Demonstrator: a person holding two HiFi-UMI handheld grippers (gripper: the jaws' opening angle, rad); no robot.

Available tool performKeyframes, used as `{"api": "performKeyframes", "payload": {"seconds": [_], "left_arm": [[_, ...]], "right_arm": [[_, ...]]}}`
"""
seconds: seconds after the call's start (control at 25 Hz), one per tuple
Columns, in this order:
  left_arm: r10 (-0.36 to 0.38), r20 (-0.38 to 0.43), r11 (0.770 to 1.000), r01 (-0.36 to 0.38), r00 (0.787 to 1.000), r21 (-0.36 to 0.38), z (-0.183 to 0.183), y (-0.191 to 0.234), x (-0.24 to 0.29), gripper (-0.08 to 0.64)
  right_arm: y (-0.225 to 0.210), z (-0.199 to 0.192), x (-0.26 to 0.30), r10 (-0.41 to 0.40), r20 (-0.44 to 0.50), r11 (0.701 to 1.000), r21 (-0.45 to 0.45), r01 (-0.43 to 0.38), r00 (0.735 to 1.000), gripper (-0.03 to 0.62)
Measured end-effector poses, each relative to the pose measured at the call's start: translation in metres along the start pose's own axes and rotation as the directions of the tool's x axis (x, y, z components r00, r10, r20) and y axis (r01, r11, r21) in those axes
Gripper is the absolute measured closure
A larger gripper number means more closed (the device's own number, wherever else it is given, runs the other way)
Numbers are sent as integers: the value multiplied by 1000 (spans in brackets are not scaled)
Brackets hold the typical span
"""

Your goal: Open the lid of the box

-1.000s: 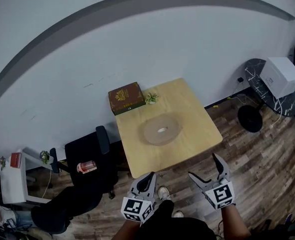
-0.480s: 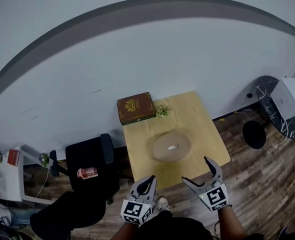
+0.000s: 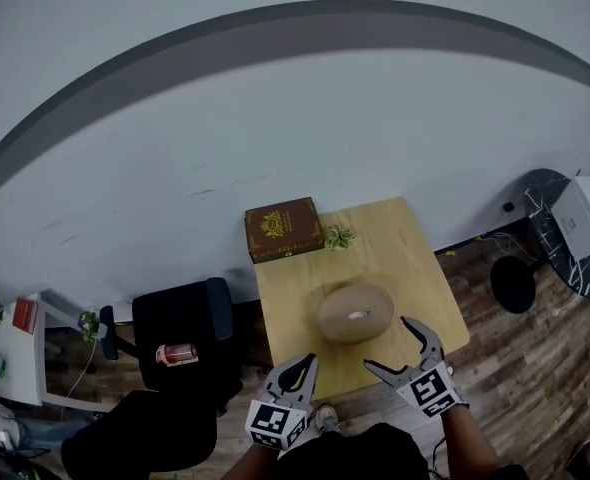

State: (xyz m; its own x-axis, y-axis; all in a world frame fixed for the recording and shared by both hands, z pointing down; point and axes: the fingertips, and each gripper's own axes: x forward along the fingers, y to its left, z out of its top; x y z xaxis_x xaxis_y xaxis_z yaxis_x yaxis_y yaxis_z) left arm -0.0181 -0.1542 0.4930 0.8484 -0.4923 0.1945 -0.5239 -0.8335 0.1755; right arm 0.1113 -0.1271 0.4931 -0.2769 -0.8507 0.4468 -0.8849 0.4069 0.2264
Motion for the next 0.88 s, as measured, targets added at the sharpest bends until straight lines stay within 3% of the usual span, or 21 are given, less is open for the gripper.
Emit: {"api": "performKeyframes", "payload": {"seconds": [0.2,0.4,0.52,0.64,0.88], "left_arm": [[8,14,1000,-8,1000,-8,11,5,9,538],[38,16,999,-38,999,-24,-5,12,13,538],[88,13,995,-87,996,-47,-11,18,16,538],[129,22,989,-127,991,-75,-7,22,18,538],[191,-7,976,-190,982,-101,-28,31,9,538]], "right_arm": [[-5,-12,23,102,-115,991,-79,-111,988,119],[0,-30,43,229,-241,955,-130,-265,943,141],[7,-42,55,315,-325,910,-165,-381,892,160],[17,-57,65,386,-419,846,-195,-497,822,154],[30,-87,90,458,-552,731,-212,-648,697,146]]}}
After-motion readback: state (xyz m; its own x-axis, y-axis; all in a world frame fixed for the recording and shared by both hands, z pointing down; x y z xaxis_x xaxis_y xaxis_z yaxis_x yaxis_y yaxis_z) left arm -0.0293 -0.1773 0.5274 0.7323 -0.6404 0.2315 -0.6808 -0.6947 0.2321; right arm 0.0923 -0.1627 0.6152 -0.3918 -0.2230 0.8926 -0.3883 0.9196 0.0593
